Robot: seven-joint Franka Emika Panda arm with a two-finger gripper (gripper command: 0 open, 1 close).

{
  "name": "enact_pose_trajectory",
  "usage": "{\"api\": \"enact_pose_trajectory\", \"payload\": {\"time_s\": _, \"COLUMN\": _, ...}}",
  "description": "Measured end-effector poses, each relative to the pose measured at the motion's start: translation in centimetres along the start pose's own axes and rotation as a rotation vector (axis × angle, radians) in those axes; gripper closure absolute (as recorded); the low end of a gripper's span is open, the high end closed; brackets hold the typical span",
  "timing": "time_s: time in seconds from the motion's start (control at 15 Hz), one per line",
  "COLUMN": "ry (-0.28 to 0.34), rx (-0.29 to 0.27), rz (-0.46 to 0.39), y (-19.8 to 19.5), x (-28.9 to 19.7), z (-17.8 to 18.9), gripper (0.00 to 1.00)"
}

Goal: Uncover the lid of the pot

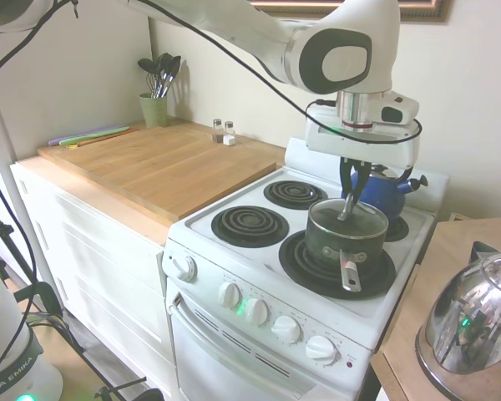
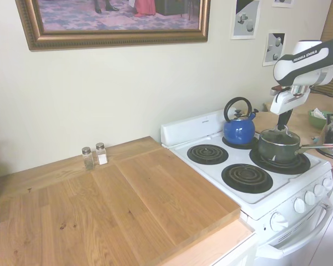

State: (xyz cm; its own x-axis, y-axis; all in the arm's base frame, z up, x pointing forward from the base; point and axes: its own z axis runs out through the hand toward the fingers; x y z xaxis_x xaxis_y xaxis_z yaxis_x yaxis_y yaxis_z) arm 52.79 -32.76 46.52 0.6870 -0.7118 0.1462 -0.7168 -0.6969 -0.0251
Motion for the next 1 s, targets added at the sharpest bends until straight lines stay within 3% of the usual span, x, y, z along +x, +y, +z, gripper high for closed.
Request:
{"api": "enact_pose_trajectory", "payload": {"time_s": 0.27, "ry": 0.031, "rx": 0.007, "rz": -0.002, "y": 0.5, "x": -0.6, "z": -2.7, "gripper": 1.00}}
{"api": "enact_pose_trajectory", "payload": {"time_s": 0.53, "ry": 0.110, "rx": -0.015, "rz": -0.031, "y": -2.0, "x": -5.0, "z": -9.9, "gripper": 1.00}}
{"api": "enact_pose_trajectory", "payload": {"time_s": 0.73, "ry": 0.135, "rx": -0.047, "rz": -0.067, "y": -10.0, "x": -11.4, "z": -11.0, "gripper": 1.00}}
{"api": "enact_pose_trajectory", "payload": {"time_s": 1.0, "ry": 0.174, "rx": -0.070, "rz": -0.068, "y": -23.5, "x": -21.1, "z": -6.8, "gripper": 1.00}}
